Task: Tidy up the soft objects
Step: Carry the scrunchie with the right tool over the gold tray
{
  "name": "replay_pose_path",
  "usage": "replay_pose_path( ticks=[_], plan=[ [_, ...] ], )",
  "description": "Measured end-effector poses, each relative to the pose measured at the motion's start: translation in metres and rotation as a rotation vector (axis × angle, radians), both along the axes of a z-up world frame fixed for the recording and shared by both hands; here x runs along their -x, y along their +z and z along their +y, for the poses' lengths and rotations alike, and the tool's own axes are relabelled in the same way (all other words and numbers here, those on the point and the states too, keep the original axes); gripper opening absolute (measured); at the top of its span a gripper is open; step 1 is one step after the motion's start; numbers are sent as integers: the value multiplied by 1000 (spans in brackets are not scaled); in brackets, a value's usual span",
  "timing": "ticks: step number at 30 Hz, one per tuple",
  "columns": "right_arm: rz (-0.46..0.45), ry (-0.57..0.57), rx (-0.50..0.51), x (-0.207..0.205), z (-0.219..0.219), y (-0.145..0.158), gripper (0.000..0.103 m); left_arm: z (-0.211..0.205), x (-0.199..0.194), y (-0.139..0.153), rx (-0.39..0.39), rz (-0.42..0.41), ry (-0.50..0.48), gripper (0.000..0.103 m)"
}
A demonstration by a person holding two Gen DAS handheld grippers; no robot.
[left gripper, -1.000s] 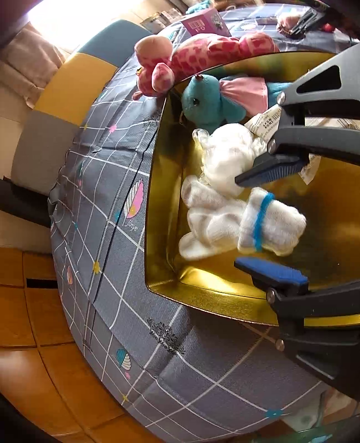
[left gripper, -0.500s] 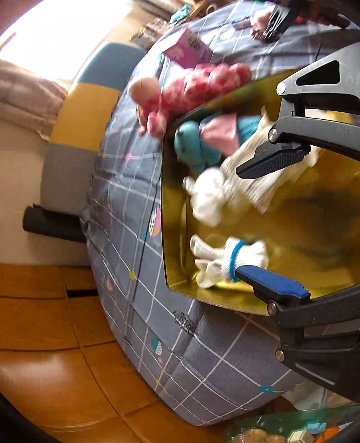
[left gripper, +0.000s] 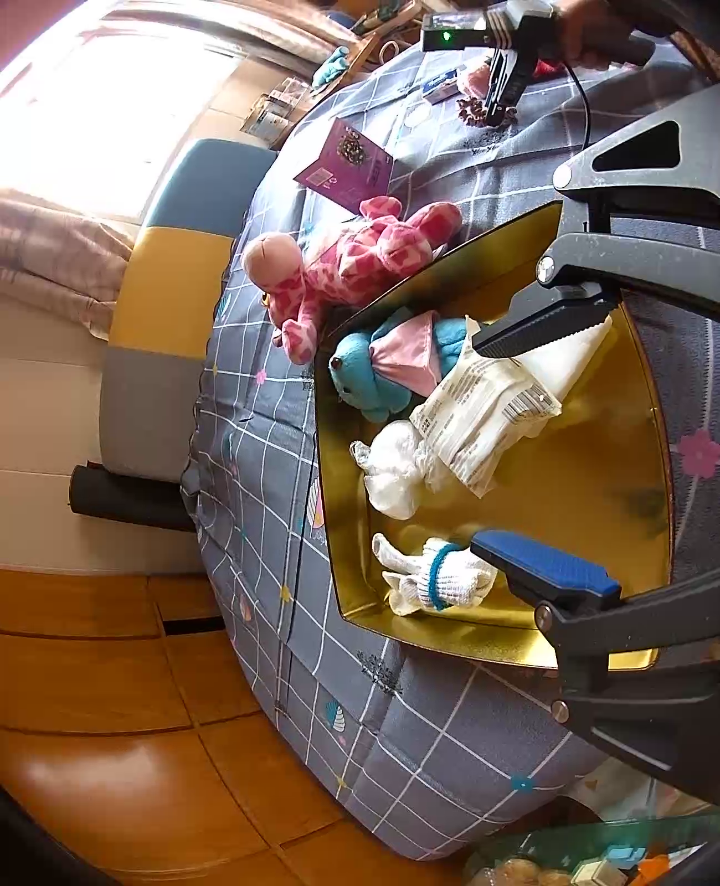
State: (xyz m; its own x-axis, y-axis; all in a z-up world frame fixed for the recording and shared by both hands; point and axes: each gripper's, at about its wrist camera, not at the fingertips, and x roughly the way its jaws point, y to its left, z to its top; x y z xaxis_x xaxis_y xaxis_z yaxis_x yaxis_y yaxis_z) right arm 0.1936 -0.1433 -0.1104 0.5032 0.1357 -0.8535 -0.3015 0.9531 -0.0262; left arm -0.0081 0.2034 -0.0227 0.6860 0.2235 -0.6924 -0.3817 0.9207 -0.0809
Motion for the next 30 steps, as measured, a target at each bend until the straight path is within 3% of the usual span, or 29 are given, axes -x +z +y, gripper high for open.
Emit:
replay_pose_path(
  ticks=[8,21,25,30],
  plan=[
    [-39,91,-75,25,26,30,15,3,7,-5,12,8,4,66],
    [-25,490,-291,81,143,90,15,28,22,-13,46,7,70,66],
    [1,577,-287,92,183,92,15,34,27,-15,59,5,84,66],
    [36,635,-201,94,227,77,19,38,31,-18,75,5,92,66]
  ],
)
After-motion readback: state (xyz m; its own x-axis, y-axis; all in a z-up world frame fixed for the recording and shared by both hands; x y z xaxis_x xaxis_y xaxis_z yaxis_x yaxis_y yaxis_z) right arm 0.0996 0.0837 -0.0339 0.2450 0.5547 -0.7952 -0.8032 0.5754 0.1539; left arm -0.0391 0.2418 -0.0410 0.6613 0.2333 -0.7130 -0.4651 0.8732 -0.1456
